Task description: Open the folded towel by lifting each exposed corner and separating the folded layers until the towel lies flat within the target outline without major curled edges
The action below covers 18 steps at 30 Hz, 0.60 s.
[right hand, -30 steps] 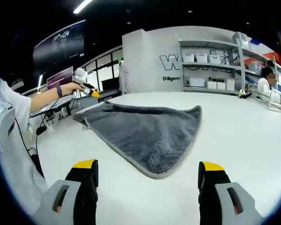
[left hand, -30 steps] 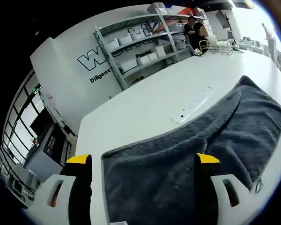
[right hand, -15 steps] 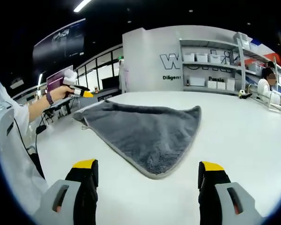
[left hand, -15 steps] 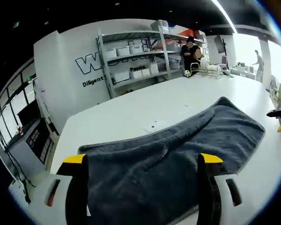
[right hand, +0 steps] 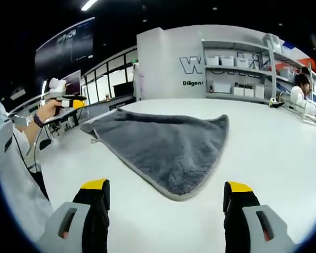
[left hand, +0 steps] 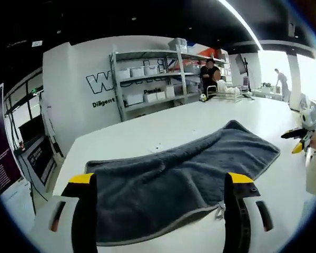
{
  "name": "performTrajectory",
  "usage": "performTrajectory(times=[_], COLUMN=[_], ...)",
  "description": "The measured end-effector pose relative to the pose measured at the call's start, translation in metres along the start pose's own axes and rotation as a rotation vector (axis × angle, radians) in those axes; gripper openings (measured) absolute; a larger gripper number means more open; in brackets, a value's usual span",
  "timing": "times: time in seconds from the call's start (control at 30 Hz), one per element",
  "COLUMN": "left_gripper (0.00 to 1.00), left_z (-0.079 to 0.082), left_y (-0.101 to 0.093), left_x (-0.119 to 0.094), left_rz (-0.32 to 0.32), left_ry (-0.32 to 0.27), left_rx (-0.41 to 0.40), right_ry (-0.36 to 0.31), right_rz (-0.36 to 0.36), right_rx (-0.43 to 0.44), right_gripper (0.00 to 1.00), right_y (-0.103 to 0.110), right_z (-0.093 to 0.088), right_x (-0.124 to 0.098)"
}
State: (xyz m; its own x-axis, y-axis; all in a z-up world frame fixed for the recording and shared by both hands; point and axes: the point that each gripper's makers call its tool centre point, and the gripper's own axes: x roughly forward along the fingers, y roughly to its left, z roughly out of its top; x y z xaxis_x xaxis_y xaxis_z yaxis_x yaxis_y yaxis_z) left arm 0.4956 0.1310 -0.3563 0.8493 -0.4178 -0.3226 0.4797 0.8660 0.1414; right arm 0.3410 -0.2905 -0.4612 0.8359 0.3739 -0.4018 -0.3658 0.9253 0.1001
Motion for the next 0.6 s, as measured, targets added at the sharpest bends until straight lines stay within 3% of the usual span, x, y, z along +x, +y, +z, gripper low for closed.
performTrajectory(times=[0.17,0.33,0.6], left_gripper=[0.99,0.98,0.97], left_z=[-0.011,-0.033,-0.059], left_y=[-0.002,-0.009,-0.024], left_x=[-0.02,-0.034,-0.05], left_rz=[0.022,0.041,0.027], left_ry=[-0.008,0.013,0.042], left_rx=[-0.015,-0.013,-0.024], right_ry=[0.014,0.037,0.058], right_rz=[-0.001,-0.031,-0.032], right_rx=[0.008,0.039,0.067], right_gripper=[0.91,0.9,0.9], right_y=[0.001,-0.005,-0.004], right_z=[-0.001,-0.005,-0.005], right_x=[0.002,0.004,0.013])
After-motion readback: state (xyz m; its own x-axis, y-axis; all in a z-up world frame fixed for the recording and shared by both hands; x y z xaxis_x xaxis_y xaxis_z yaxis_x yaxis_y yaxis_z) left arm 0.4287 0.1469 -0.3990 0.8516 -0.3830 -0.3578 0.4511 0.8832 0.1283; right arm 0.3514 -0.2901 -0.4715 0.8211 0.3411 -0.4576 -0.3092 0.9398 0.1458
